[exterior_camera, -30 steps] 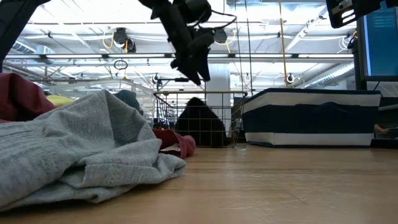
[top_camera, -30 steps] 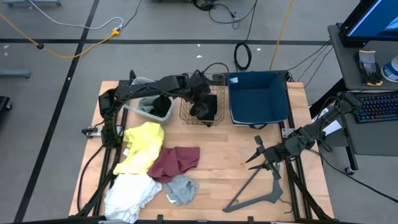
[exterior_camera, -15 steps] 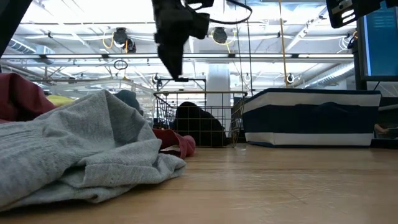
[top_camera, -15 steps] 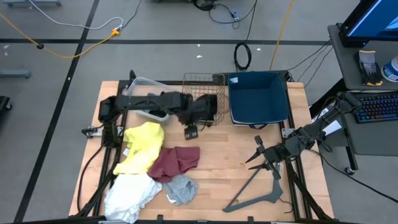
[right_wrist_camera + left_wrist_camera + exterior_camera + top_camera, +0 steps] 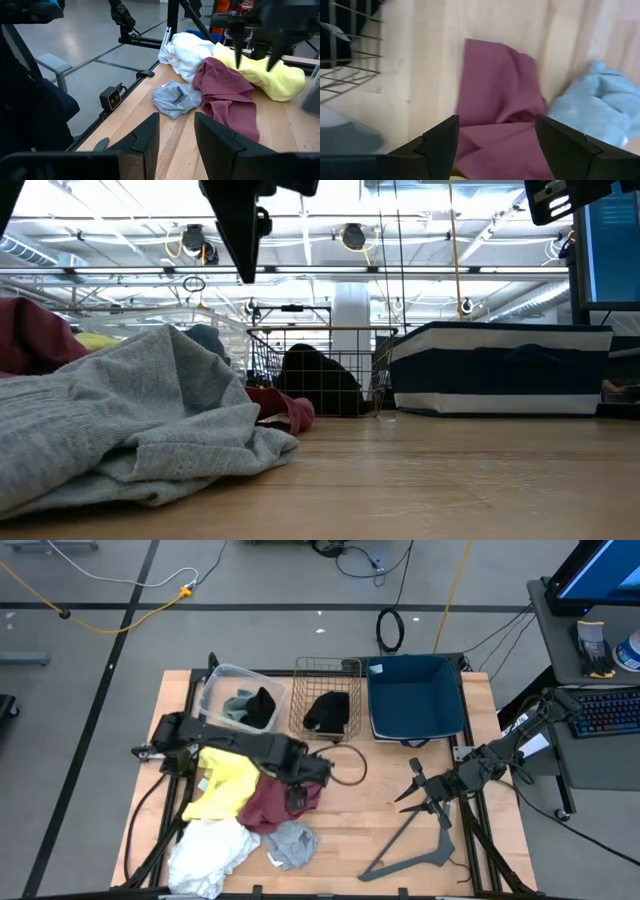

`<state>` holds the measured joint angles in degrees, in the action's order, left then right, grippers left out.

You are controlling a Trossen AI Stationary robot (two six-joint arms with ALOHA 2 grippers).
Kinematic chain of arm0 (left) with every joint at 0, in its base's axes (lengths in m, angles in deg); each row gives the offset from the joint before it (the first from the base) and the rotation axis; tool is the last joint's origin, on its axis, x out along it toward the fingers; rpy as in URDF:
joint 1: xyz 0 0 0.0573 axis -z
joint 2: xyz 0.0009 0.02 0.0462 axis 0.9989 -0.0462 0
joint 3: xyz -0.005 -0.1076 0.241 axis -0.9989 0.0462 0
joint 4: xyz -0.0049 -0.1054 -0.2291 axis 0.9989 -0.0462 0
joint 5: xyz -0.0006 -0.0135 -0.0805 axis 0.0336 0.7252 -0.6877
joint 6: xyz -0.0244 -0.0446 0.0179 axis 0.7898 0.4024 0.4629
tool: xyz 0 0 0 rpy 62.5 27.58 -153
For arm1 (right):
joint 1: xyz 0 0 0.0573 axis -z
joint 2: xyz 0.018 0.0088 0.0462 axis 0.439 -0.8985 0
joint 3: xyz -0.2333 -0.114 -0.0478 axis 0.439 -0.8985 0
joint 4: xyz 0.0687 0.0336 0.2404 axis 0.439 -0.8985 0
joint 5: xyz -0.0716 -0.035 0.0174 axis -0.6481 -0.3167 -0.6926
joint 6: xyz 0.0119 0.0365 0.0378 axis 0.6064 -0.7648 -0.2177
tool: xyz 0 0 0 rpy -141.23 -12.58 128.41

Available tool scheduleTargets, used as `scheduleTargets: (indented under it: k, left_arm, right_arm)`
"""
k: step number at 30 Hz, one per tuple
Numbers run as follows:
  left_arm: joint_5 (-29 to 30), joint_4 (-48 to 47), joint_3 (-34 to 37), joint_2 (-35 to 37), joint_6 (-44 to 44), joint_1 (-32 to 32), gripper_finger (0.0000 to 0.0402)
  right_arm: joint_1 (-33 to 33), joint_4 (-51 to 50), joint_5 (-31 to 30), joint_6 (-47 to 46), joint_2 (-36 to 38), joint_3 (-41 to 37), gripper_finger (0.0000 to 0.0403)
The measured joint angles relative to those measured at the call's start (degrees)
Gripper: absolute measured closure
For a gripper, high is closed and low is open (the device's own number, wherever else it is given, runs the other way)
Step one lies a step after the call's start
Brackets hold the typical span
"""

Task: Pick & Place Cloths
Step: Put the red underwear into the wire basket

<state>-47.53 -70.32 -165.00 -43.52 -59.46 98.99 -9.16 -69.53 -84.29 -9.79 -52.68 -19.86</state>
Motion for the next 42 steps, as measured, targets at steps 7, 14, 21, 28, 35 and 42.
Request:
scheduleTargets:
  k: [7, 14, 21, 28, 35, 42]
  left_arm:
    - [2.3, 0.2, 0.2, 0.0, 4.9, 5.4, 0.0148]
    - [5.5, 1.0, 6.1, 0.0, 11.3, 7.4, 0.0149]
    - [5.5, 5.1, 15.7, 0.0, 16.9, 7.0, 0.0149]
    - [5.7, 10.7, 23.0, 0.0, 19.0, 6.1, 0.0149]
    - [10.3, 12.7, 29.0, 0.0, 24.6, 5.5, 0.0149]
    - [11.9, 20.0, 33.9, 0.2, 26.9, 5.6, 0.0149]
  right_arm:
    - [0.0, 0.0, 0.0, 0.0, 0.0, 0.0, 0.0289]
    - [0.0, 0.0, 0.0, 0.0, 0.0, 0.0, 0.0289]
    - [0.0, 0.0, 0.0, 0.0, 0.0, 0.0, 0.0289]
    - [0.0, 0.0, 0.0, 0.0, 0.0, 0.0, 0.0289]
    - [0.0, 0.0, 0.0, 0.0, 0.0, 0.0, 0.0289]
    - [0.0, 0.0, 0.0, 0.0, 0.0, 0.0, 0.0289]
